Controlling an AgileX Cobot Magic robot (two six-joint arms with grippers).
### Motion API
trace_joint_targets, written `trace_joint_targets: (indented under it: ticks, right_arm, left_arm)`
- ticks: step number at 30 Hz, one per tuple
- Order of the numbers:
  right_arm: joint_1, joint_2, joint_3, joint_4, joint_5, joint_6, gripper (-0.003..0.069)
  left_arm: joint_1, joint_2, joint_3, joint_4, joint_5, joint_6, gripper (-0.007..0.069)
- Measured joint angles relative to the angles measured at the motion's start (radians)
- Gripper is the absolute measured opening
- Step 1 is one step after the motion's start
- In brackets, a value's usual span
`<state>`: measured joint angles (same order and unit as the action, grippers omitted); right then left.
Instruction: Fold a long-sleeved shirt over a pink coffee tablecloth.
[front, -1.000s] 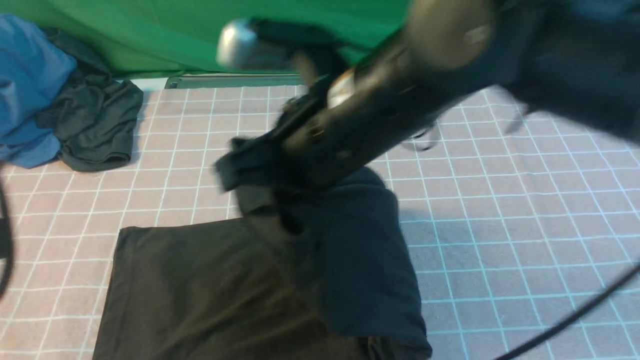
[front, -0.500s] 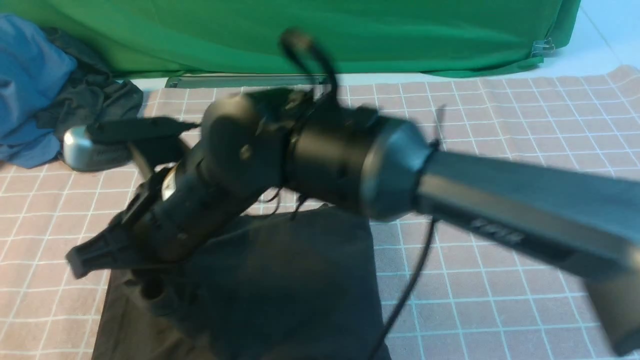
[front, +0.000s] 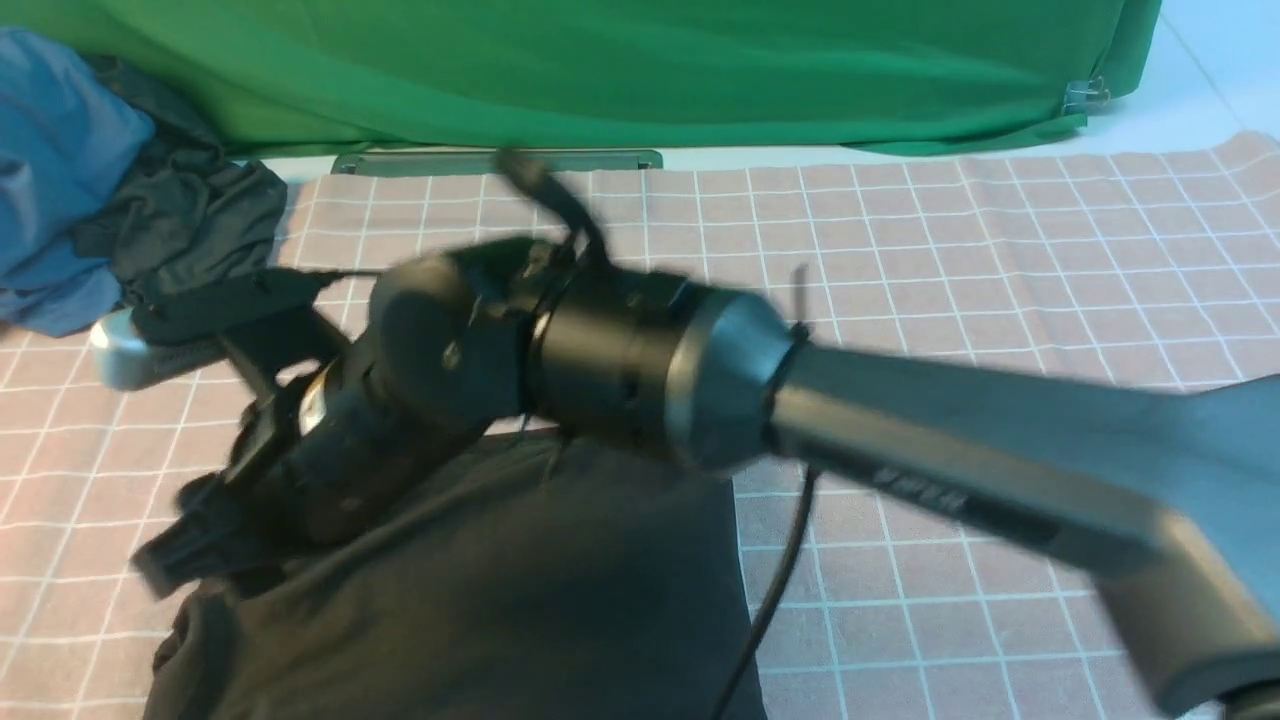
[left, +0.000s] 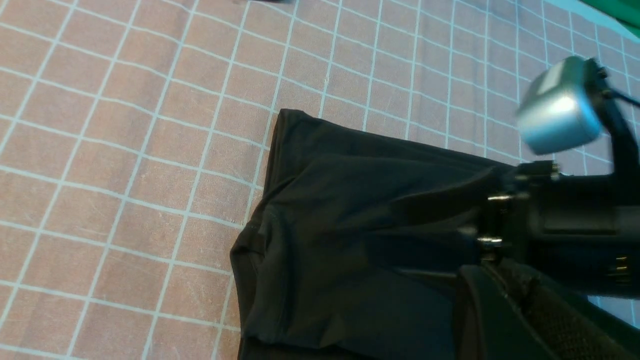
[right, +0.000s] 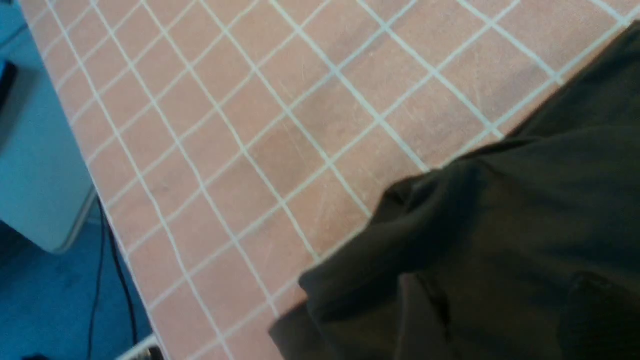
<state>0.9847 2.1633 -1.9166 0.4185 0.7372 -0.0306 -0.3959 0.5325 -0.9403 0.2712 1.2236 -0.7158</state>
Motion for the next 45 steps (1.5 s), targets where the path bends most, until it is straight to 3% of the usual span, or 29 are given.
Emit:
trace_joint_targets:
  ticks: [3,6,20,24,30,33,35,36,41,45]
  right_arm:
    - [-0.040,-0.035,-0.002,-0.038,0.087,0.003,0.0129]
    - [-0.039,-0.028,-0.002,-0.053,0.141,0.003,0.0046]
    - [0.107,0.154,-0.015,-0.076,0.167,-0.028,0.0038]
    - [0.054,0.118,-0.080,-0.181,0.303,-0.018,0.0038]
    - [-0.124,-0.035,-0.114,-0.336,0.449,0.021,0.0045]
    - [-0.266,-0.101,-0.070,-0.354,0.461,0.063,0.0079]
    - [-0.306,-0.114,-0.046,-0.359,0.464,0.075,0.0105]
    - [-0.374,-0.119,0.012,-0.365,0.468,0.087,0.0186]
    - [-0.451,-0.099,0.136,-0.329,0.453,0.072,0.0441]
    - [-0.459,-0.069,0.157,-0.228,0.388,0.024,0.0556]
  left_arm:
    - [0.000,0.000,0.000,-0.006,0.001,0.000,0.0027]
    - [0.000,0.000,0.000,-0.020,0.001,0.000,0.0027]
    - [0.000,0.000,0.000,-0.020,0.001,0.000,0.0027]
    - [0.000,0.000,0.000,-0.020,0.001,-0.002,0.0027]
    - [0.000,0.000,0.000,-0.019,0.001,-0.002,0.0027]
    - [0.000,0.000,0.000,-0.019,0.001,-0.002,0.0027]
    - [0.000,0.000,0.000,-0.019,0.001,-0.002,0.0027]
    - [0.000,0.000,0.000,-0.023,0.001,-0.002,0.0027]
    - [0.000,0.000,0.000,-0.033,0.001,-0.002,0.0027]
    - [0.000,0.000,0.000,-0.034,0.001,-0.002,0.0027]
